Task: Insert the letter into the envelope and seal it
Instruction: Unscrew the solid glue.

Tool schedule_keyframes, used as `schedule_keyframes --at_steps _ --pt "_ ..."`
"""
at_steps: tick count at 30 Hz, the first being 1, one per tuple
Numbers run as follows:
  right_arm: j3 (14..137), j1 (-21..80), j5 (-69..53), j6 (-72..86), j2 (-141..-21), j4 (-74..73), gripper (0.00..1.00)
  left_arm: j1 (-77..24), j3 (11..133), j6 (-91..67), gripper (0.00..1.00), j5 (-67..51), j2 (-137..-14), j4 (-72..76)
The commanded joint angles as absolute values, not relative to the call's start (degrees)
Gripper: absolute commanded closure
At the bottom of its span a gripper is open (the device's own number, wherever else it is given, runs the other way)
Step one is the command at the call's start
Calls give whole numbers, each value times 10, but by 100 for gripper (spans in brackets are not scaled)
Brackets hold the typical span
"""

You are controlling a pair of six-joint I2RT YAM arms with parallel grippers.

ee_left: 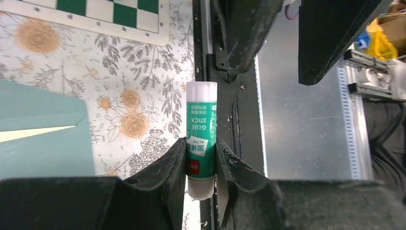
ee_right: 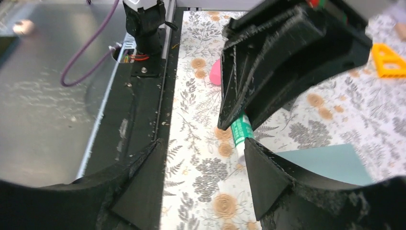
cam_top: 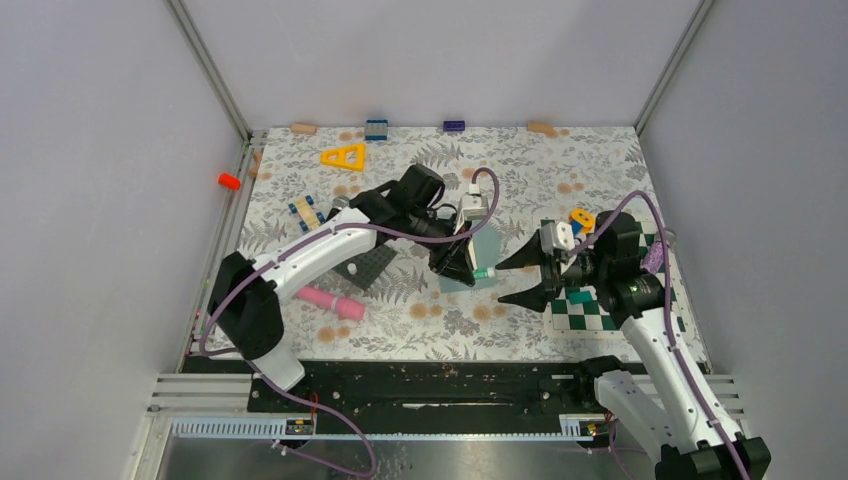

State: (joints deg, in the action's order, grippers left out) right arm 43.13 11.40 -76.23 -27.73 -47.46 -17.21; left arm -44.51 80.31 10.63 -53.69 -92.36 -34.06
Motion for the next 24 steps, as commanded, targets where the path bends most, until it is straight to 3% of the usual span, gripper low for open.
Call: schedule_keyframes --at_steps 1,16,24 --pt "408 115 -791 -434 -477 -131 33 -439 827 95 92 -634 -952 -341" --pt "352 182 -729 -468 -488 -65 40 -439 829 85 92 -668 -978 -337" --pt "344 186 -728 -442 -492 -40 60 -439 827 85 91 -670 -976 -337"
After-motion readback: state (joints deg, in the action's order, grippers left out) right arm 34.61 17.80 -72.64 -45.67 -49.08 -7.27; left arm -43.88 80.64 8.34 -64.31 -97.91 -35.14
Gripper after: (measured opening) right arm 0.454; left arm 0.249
